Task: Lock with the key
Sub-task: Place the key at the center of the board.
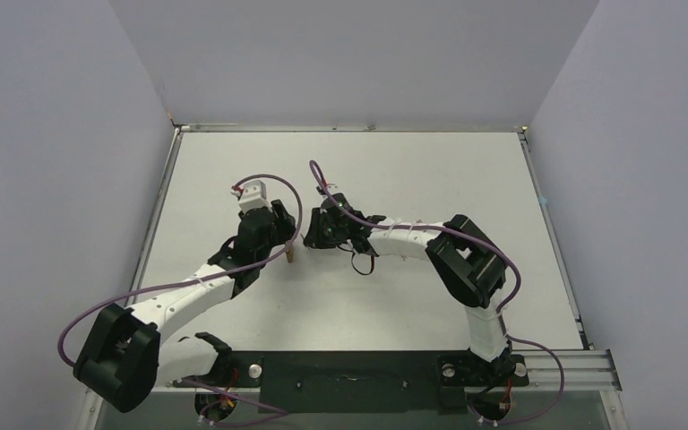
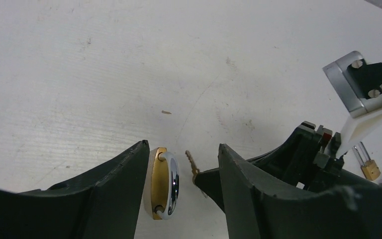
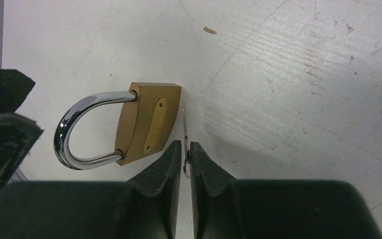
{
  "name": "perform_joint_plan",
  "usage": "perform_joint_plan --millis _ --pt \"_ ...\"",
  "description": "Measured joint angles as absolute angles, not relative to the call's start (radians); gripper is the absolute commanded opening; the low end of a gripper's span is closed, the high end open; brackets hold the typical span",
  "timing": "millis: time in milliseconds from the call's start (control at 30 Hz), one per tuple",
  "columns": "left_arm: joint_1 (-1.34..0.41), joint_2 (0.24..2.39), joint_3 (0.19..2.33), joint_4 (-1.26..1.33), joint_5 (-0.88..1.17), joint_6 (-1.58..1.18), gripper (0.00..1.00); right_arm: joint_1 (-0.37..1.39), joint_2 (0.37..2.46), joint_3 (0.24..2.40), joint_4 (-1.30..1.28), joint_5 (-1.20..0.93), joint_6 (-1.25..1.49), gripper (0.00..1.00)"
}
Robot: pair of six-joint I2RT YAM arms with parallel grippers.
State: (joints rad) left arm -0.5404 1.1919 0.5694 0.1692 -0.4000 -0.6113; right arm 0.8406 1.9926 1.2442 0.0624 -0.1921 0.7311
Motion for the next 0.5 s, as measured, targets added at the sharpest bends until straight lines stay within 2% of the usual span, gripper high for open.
perform_joint_plan --millis 200,500 --pt "-0.540 1.135 0.648 0.068 -0.389 -0.602 0.55 0.841 1.988 1.217 0.089 -0.204 0.752 0.46" --pt "-0.540 1.096 0.844 -0.072 -0.308 -0.575 0.56 0.833 1.869 1.172 0.085 -0.209 0.753 0.61"
